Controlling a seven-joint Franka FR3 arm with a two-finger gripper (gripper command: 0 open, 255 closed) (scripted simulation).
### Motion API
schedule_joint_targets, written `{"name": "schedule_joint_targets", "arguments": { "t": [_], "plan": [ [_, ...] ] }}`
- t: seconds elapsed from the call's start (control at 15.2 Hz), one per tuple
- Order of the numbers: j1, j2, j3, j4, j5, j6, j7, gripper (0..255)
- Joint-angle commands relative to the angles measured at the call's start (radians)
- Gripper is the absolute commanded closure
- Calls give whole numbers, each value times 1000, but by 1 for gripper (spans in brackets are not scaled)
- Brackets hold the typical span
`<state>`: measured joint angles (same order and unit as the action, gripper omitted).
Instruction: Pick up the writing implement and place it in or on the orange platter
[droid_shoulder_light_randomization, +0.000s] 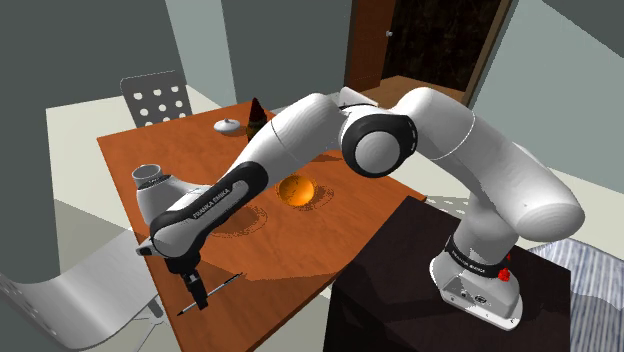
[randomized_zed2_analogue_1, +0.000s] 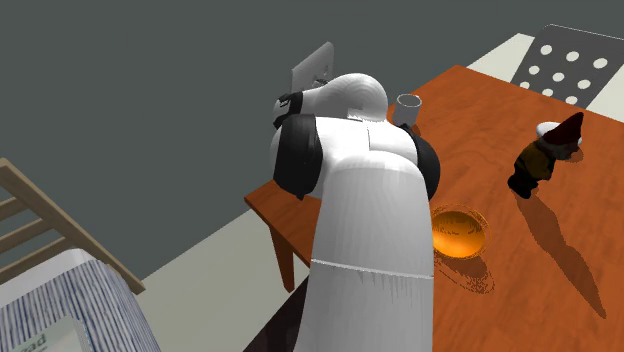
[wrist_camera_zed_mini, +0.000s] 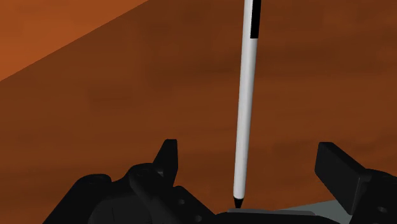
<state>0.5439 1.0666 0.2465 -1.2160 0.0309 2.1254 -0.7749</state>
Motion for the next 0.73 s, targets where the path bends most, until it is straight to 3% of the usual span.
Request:
{"name": "schedule_joint_targets", "arguments": {
  "t": [0.0,0.07,0.66],
  "plan": [
    [0,0,0,0,0,0,0,0],
    [0,0,0,0,0,0,0,255],
    [0,0,0,0,0,0,0,255]
  ]
}}
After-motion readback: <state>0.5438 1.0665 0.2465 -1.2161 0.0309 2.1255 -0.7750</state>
